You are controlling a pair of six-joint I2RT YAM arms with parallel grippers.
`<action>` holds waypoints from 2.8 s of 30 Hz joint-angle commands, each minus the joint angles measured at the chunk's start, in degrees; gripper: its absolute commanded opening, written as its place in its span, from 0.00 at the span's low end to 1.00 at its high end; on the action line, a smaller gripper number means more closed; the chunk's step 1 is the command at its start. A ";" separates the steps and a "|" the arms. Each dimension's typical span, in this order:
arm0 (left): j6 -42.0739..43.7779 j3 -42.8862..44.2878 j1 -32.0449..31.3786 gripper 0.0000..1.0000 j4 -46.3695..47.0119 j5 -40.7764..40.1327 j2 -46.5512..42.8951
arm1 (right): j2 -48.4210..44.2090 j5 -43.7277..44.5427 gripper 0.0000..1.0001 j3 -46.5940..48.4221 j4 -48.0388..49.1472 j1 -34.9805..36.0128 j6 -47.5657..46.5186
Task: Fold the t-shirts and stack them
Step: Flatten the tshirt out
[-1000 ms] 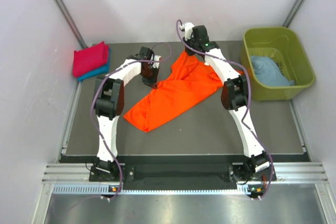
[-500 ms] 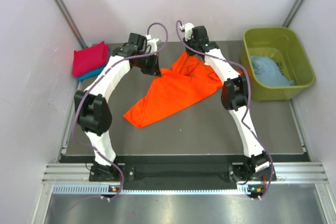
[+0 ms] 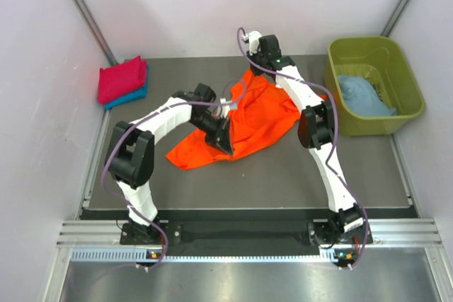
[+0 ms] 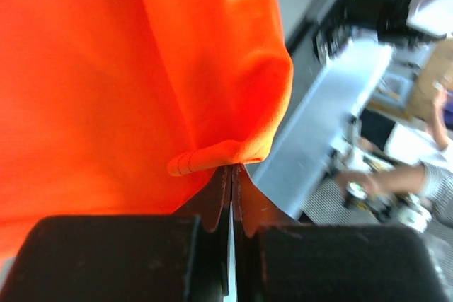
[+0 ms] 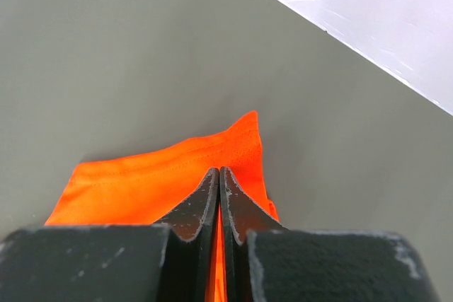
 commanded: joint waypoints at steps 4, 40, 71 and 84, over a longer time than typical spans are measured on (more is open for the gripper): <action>-5.54 -6.48 -6.09 0.01 1.85 3.88 -4.20 | -1.19 -1.01 0.00 2.12 2.54 0.35 1.82; 5.70 17.61 4.62 0.56 1.14 -39.01 14.61 | -3.56 3.91 0.00 2.12 3.07 -0.09 -0.20; 5.00 38.98 13.84 0.54 2.20 -45.70 27.37 | -4.00 6.90 0.00 2.12 4.39 -3.17 -1.26; 0.34 14.44 23.60 0.61 -2.72 -37.00 6.09 | -2.95 6.28 0.01 2.30 4.39 -2.82 -1.43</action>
